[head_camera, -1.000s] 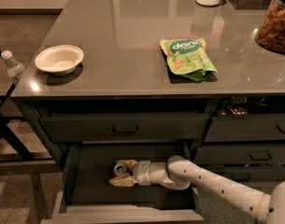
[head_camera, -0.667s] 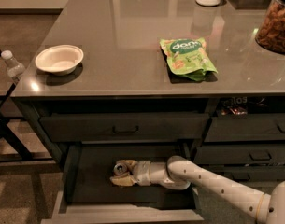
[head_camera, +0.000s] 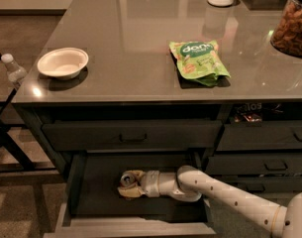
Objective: Pick coke can from middle drawer and place on counter
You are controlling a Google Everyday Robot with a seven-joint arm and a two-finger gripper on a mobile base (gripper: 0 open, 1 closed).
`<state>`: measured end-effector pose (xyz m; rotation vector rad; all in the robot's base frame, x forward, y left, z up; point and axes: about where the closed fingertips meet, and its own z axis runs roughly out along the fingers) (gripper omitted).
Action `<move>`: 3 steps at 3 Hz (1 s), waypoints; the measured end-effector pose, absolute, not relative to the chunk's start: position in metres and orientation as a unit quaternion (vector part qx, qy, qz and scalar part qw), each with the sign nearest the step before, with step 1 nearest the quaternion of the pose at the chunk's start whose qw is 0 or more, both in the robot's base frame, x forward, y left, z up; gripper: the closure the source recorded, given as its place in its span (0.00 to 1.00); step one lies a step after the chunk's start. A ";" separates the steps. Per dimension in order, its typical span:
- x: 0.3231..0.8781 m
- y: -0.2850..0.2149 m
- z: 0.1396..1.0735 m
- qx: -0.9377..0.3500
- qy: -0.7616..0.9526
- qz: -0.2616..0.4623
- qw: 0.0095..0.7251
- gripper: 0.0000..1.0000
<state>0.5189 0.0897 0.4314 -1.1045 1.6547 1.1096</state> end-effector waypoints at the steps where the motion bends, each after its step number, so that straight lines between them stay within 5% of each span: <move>1: 0.519 0.097 0.450 -0.437 0.659 0.440 0.425 1.00; 3: 0.512 0.113 0.539 -0.454 0.659 0.397 0.450 1.00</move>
Offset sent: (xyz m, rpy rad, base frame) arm -0.0047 0.0281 0.1170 0.0017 -0.1077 -0.0512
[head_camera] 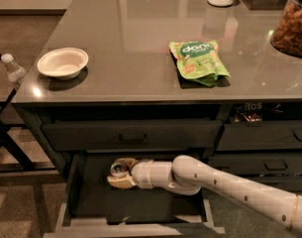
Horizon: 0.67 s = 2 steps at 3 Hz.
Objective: Pick coke can from middle drawer and place on counter
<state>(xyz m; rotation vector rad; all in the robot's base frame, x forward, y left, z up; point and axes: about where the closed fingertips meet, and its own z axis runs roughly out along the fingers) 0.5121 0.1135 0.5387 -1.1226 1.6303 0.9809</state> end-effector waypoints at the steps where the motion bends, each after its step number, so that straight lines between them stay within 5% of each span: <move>1: 0.512 0.114 0.537 -0.453 0.659 0.398 0.449 1.00; 2: 0.509 0.111 0.545 -0.449 0.667 0.394 0.445 1.00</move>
Offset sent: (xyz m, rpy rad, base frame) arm -0.0151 -0.0247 0.0440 -0.0689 0.0735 -0.0860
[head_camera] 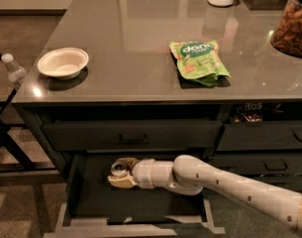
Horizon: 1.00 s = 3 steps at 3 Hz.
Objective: Pick coke can from middle drawer and place on counter
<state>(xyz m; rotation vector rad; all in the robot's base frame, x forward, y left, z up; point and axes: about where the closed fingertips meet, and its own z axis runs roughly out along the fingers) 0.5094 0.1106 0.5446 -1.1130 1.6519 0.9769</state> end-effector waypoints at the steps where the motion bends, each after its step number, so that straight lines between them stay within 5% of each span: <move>1: 0.486 0.080 0.608 -0.434 0.693 0.360 0.449 1.00; 3: 0.493 0.088 0.647 -0.422 0.694 0.365 0.455 1.00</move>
Offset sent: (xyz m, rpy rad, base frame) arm -0.0374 -0.0549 0.1044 -0.0662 -0.0152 -0.1291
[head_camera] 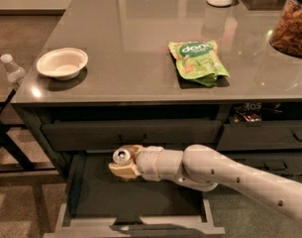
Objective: Pick coke can from middle drawer and place on counter
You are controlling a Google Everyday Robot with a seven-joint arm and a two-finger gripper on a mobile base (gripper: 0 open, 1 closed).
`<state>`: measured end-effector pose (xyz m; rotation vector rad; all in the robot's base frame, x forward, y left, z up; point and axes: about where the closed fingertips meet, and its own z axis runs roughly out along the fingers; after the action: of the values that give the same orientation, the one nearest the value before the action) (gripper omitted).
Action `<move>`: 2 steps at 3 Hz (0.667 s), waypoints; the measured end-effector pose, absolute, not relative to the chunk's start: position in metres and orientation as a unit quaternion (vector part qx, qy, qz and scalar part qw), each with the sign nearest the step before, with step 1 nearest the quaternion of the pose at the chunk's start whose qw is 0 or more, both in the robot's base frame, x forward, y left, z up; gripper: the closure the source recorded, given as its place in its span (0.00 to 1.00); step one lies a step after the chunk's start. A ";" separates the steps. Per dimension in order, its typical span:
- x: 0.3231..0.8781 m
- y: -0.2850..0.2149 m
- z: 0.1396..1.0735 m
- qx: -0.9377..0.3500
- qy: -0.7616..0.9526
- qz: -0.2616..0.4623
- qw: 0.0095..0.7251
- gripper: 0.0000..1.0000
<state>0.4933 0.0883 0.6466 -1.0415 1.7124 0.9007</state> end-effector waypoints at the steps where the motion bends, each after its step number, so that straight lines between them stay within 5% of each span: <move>1: 0.489 0.091 0.682 -0.426 0.690 0.362 0.460 1.00; 2: 0.479 0.094 0.725 -0.444 0.674 0.352 0.474 1.00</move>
Offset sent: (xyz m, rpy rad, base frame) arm -0.0250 0.0038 0.1280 -0.0086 -0.1350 0.0341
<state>0.4785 0.0936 0.7249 -1.0851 1.6495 0.8611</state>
